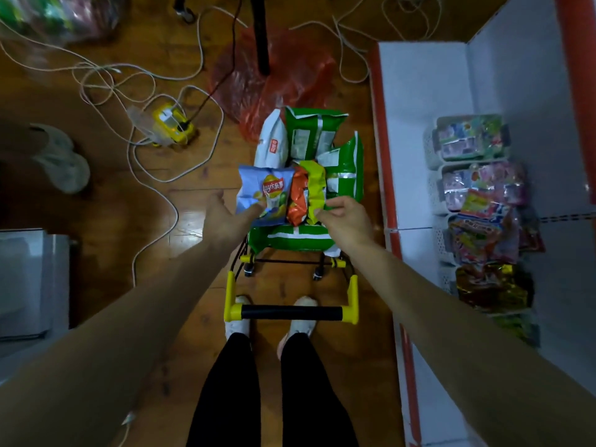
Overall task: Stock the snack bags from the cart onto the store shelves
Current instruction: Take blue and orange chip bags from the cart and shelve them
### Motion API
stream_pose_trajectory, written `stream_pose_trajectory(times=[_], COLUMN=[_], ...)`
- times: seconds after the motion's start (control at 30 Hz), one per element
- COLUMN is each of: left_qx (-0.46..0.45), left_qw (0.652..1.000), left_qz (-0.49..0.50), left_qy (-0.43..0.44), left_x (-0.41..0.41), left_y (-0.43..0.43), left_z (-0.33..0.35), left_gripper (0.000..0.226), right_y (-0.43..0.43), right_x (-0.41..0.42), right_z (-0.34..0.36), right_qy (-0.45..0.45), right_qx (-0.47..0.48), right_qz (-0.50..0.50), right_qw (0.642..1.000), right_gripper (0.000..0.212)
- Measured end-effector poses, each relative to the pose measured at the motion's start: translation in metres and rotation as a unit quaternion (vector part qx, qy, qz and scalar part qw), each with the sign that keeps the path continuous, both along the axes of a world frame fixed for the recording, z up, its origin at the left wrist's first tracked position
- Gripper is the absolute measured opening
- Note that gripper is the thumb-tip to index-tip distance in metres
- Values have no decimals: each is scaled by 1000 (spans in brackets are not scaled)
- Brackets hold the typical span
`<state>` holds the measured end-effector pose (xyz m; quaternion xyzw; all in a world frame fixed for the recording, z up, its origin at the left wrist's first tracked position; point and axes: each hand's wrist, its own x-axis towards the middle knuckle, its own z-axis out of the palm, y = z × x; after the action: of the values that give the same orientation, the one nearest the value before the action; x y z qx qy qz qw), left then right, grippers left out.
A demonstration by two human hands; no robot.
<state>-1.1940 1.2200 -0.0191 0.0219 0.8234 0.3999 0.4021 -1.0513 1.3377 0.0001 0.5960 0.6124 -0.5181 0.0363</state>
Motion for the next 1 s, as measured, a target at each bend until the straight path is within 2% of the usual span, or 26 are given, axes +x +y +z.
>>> stream_pose_trajectory(times=[0.13, 0.23, 0.37, 0.5, 0.6, 0.7, 0.77, 0.83, 0.9, 1.0], left_qx=[24, 37, 29, 30, 36, 100, 106, 92, 83, 69], left_qw=[1000, 998, 996, 994, 992, 992, 992, 995, 996, 997], left_qz=[-5, -49, -61, -21, 6, 18, 18, 20, 14, 1], left_qy=[6, -4, 59, 107, 124, 81, 60, 37, 37, 26], left_x=[-11, -14, -15, -23, -32, -40, -43, -44, -42, -38], left_y=[11, 17, 14, -1, -14, -24, -31, -38, -40, -40], left_z=[-24, -36, -41, -35, -29, -33, -39, -43, -41, -40], left_gripper=[77, 67, 49, 63, 63, 73, 75, 73, 65, 56], right_y=[4, 7, 10, 6, 2, -3, -6, -9, -7, 0], right_x=[-23, -32, -36, -43, -57, -73, -80, -86, -89, -89], right_z=[-24, -40, -51, -53, -58, -66, -73, -79, -81, -70], right_qy=[6, -9, -30, -54, -86, -123, -145, -171, -178, -148], right_qx=[10, 31, 55, 75, 65, 83, 86, 86, 75, 79], right_qz=[3, 16, 27, 10, 12, 9, -8, -1, 33, 65], right_qw=[1000, 999, 998, 996, 994, 989, 986, 981, 981, 984], right_gripper=[35, 35, 35, 38, 43, 44, 59, 64, 54, 25])
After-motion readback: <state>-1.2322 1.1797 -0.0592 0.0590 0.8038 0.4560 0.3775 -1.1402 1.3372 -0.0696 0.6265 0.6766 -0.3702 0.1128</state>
